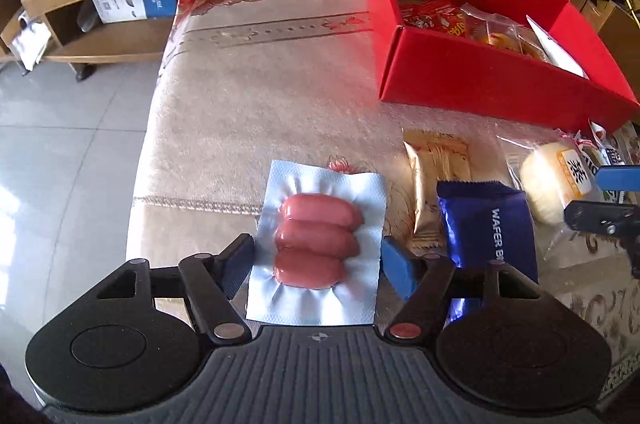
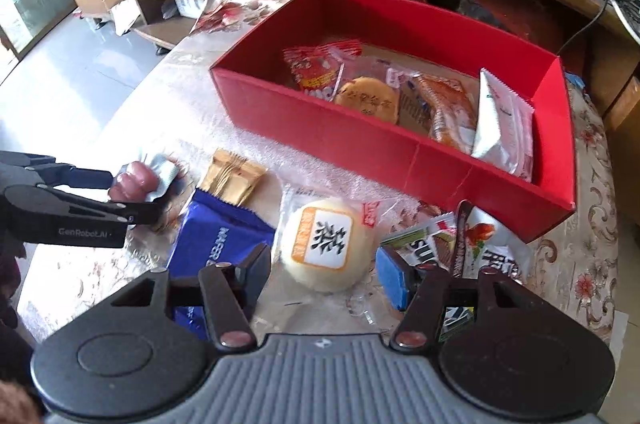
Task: Organize snacks
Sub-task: 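Grasp the sausage pack with the left gripper while the right grasps the blue wafer biscuit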
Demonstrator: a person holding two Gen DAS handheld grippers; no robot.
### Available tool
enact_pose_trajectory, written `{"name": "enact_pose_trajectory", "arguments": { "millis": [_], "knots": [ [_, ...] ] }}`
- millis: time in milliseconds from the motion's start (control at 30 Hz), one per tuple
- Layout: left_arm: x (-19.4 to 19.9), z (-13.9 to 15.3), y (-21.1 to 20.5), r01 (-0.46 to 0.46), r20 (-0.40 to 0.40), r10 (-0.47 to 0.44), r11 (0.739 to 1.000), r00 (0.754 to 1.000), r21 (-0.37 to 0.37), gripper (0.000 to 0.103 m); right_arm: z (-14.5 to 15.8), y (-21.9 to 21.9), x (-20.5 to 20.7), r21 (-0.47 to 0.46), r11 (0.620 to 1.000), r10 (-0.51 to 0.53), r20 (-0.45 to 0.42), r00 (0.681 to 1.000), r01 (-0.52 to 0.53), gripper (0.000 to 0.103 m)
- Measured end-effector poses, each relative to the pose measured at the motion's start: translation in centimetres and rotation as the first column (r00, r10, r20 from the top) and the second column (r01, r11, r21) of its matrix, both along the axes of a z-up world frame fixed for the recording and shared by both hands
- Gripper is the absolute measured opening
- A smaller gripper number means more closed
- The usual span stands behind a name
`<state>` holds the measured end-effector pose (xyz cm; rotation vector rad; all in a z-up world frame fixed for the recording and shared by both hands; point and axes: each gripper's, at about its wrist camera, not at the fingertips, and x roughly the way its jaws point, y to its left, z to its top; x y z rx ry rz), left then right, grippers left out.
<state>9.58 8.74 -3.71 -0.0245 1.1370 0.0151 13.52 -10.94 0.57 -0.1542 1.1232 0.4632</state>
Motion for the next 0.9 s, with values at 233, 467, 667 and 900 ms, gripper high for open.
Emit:
{"name": "enact_pose_trajectory", "arguments": {
  "millis": [233, 467, 667, 900],
  "knots": [
    [-0.8, 0.9, 0.4, -0.006, 0.033, 0.007, 0.999, 0.999, -0.04, 0.074, 0.1, 1.4, -1.1, -0.006, 1.0, 0.008, -0.002, 1.0, -0.008, 0.056],
    [-1.6, 0.3, 0.6, 0.026, 0.017, -0.025, 0.997, 1.0, -0.073, 0.074, 0.3, 3.2, -3.3, 0.05, 0.999, -0.002, -0.042, 0.999, 0.005, 0.058],
    [-2.6, 0.0, 1.1, 0.042, 0.012, -0.041, 0.995, 0.999, -0.09, 0.075, -0.7, 5.3, -2.8, 0.047, 0.996, -0.072, -0.056, 0.996, 0.075, 0.063],
    [-2.7, 0.3, 2.5, -0.004, 0.017, 0.006, 0.994, 1.0, -0.105, 0.077, -1.2, 6.6, -3.1, 0.044, 0.996, -0.071, -0.082, 0.994, 0.075, 0.063]
  ]
}}
